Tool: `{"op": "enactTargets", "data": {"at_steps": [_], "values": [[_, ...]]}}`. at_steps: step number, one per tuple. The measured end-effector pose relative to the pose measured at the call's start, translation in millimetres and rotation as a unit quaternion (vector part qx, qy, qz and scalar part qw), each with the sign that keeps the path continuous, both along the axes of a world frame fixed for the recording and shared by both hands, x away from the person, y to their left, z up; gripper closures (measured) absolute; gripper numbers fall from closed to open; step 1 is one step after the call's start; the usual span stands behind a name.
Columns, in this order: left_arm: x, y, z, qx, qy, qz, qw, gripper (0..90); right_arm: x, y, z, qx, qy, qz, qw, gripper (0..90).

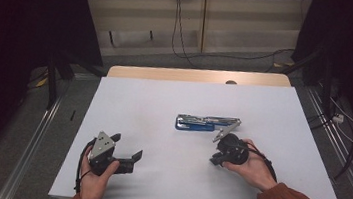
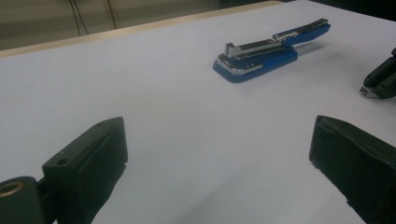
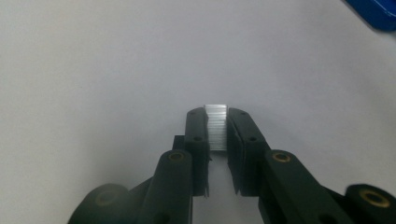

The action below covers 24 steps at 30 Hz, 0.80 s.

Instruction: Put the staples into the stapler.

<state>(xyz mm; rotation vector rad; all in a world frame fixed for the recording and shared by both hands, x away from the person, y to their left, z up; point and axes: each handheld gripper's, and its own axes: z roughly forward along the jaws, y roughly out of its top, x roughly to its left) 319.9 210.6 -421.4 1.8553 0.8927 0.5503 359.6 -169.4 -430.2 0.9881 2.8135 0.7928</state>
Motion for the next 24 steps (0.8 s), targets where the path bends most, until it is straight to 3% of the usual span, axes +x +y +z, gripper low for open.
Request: {"op": "enactTargets", "data": {"at_steps": [9,24], "values": [[0.4,0.3,-0.4,-0.001,0.0,-0.001,1.0,4.6,2.8,-9.4,4.6,0.023,-0.008,-0.013,0.9996,79.2],[0.9,0.5,-0.3,0.0,-0.001,0.002,1.0,4.6,6.3,-14.0,13.0,0.051,-0.034,0.001,0.9981,79.2]]}}
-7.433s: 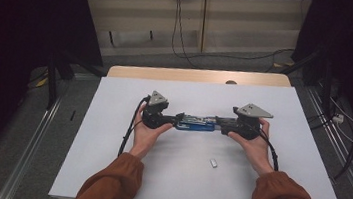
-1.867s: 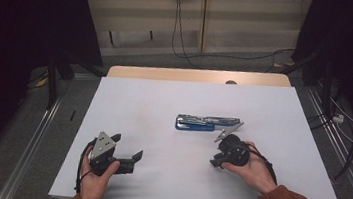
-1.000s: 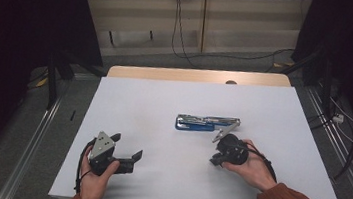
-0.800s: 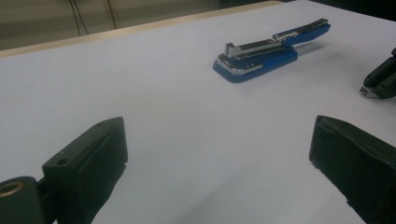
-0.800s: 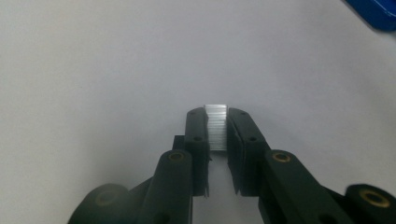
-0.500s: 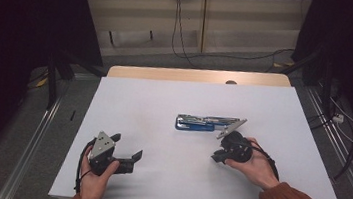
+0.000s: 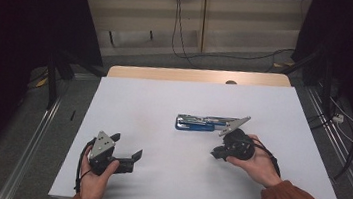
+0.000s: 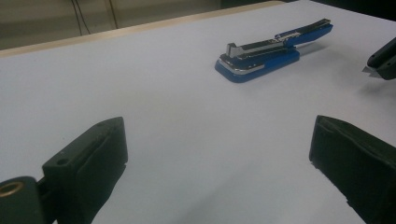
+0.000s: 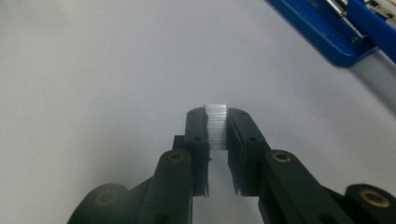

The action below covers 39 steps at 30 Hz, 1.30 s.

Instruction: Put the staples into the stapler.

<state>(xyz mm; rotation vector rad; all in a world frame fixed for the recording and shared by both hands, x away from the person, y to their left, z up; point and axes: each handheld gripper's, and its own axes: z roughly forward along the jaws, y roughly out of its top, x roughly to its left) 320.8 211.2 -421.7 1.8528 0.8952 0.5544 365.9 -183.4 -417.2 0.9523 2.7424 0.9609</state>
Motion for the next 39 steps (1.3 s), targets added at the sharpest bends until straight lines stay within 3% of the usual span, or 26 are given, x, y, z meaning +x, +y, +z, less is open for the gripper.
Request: {"op": "enactTargets", "data": {"at_steps": [26,39], "values": [[-1.1,0.6,0.9,-0.001,-0.002,0.001,1.0,4.6,26.4,9.1,26.3,0.027,-0.04,-0.008,0.9988,79.2],[-1.4,1.9,0.8,-0.002,-0.003,0.005,1.0,4.6,41.2,16.2,35.4,0.023,-0.061,0.005,0.9979,79.2]]}}
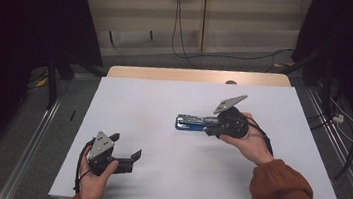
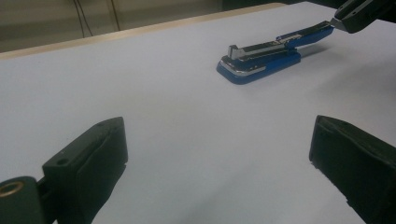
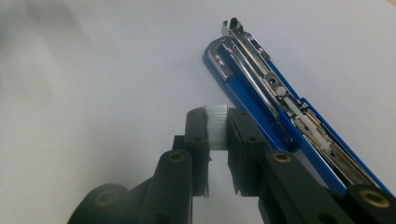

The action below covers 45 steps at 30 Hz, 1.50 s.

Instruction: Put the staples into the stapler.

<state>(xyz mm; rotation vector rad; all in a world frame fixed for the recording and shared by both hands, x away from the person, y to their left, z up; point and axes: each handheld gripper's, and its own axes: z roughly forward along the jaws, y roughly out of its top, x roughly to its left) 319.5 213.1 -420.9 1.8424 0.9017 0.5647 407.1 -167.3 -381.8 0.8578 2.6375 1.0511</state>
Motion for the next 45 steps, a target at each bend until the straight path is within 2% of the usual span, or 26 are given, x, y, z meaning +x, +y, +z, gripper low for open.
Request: {"op": "enactTargets", "data": {"at_steps": [11,31,38,45], "values": [[0.5,0.5,0.1,0.0,0.001,0.0,1.0,4.6,16.6,0.3,4.3,-0.007,-0.002,-0.004,1.0,79.2],[0.6,-0.1,0.0,0.001,0.0,-0.003,1.0,4.6,42.5,17.8,8.8,-0.017,-0.023,0.0,0.9996,79.2],[0.5,-0.2,-0.1,-0.002,0.002,-0.004,1.0,4.6,52.2,24.8,5.2,-0.022,-0.016,0.003,0.9996,79.2],[0.3,0.0,0.3,-0.002,0.0,-0.006,1.0,4.6,58.9,36.5,6.0,-0.023,-0.022,0.013,0.9994,79.2]]}}
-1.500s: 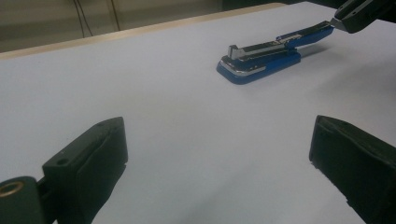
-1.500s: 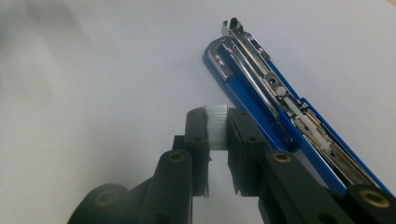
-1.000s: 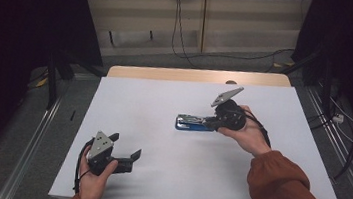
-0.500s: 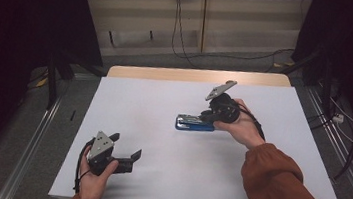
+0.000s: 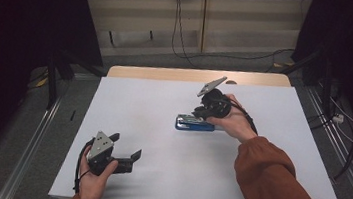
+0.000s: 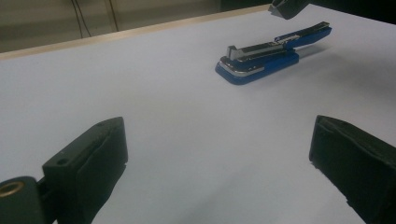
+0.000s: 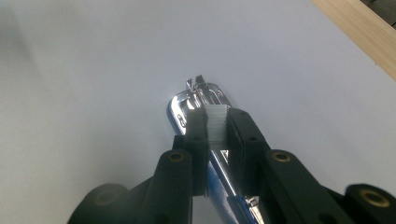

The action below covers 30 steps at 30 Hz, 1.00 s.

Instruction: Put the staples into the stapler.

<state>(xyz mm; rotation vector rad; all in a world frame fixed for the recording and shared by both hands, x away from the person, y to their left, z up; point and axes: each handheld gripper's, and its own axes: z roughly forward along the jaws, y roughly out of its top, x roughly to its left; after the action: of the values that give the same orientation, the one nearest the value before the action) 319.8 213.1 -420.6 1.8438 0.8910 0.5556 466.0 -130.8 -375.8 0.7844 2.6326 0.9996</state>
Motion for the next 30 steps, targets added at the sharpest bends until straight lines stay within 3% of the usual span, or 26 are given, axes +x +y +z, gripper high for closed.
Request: {"op": "enactTargets", "data": {"at_steps": [11,16,30], "values": [[0.0,-0.3,0.1,0.001,0.0,0.0,1.0,4.6,8.8,10.4,-0.9,-0.007,-0.007,0.001,1.0,79.2],[0.0,0.5,0.4,-0.001,0.0,-0.002,1.0,4.6,13.0,10.1,-5.0,-0.002,-0.002,0.018,0.9998,79.2],[0.1,0.0,0.3,-0.001,0.001,-0.002,1.0,4.6,27.0,11.4,-14.4,-0.006,0.021,0.004,0.9997,79.2]]}}
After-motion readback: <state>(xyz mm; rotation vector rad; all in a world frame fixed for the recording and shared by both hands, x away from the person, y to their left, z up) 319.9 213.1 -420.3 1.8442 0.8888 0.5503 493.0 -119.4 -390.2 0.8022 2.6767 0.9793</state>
